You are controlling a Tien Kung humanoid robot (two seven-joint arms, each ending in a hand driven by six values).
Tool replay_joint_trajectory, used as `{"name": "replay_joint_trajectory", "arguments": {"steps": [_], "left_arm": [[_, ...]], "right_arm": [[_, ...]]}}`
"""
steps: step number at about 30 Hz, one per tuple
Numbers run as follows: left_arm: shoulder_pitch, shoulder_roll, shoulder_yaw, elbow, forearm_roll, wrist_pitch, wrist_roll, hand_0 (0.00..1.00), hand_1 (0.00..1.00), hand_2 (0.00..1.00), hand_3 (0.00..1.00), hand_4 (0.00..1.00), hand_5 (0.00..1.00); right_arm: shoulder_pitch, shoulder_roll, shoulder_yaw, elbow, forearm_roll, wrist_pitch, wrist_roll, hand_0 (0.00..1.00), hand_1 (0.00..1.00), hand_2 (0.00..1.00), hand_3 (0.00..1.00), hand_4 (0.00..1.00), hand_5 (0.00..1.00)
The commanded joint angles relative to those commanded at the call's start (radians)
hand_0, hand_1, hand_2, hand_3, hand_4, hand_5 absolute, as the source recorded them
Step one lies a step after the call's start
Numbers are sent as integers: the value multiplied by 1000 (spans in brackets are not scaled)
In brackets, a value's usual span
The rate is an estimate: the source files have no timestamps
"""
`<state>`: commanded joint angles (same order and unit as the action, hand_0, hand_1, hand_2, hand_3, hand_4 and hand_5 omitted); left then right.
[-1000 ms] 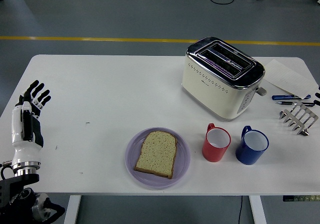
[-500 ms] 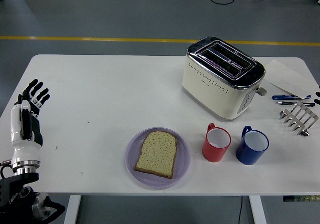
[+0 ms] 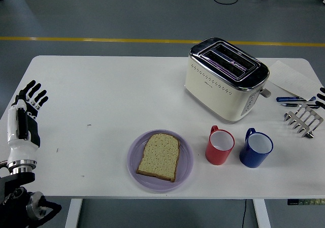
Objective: Push plate across desktop,pick up the break from the machine,place the break in the plate
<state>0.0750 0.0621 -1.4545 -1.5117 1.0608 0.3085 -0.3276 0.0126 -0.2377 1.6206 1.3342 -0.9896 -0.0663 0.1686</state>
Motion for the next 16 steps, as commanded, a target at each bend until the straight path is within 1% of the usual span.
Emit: {"name": "replay_joint_trajectory", "arguments": {"steps": [1,4,5,6,7,8,9,10,11,12,14,16], "left_arm": [[-2,0,-10,-4,11,-11,17,760,766,813,777,494,998],[-14,2,-60,-15,85,-77,127,760,766,813,777,494,998],[-16,3,-71,-16,102,-101,162,764,767,811,777,495,998],[-17,3,-76,-17,110,-115,193,764,767,811,777,495,998],[-22,9,-103,-21,144,-159,237,764,767,811,777,495,998],[-23,11,-112,-22,158,-189,262,764,767,811,777,495,998],[-25,17,-128,-26,172,-228,290,764,767,811,777,495,998],[-25,21,-137,-28,176,-252,300,764,767,811,777,495,998],[-27,27,-150,-30,176,-281,304,782,794,830,798,520,998],[-27,28,-154,-30,175,-293,305,782,794,830,798,520,998],[-29,40,-175,-36,160,-340,295,782,794,830,798,520,998],[-29,44,-181,-39,157,-359,289,782,794,830,798,520,998]], "right_arm": [[0,1,0,-1,0,-1,0,744,721,730,733,548,701],[0,7,-3,-6,-7,-3,-2,744,721,730,733,548,701],[0,8,-4,-6,-9,-2,-2,742,717,731,728,549,699],[0,9,-5,-7,-10,-2,-2,742,717,731,728,549,699],[6,15,-4,-9,-18,-1,-1,742,717,731,728,549,699],[7,17,-4,-10,-20,-1,0,742,717,731,728,549,699],[12,19,-3,-12,-25,-1,0,742,717,731,728,549,699],[15,20,-3,-13,-27,-1,1,742,717,731,728,549,699],[19,21,-1,-15,-30,-1,2,741,716,729,727,548,695],[20,22,0,-15,-30,-1,2,741,716,729,727,548,695],[22,25,7,-20,-32,-1,3,741,716,729,727,548,695],[21,26,10,-22,-32,-2,2,741,716,729,727,548,695]]}}
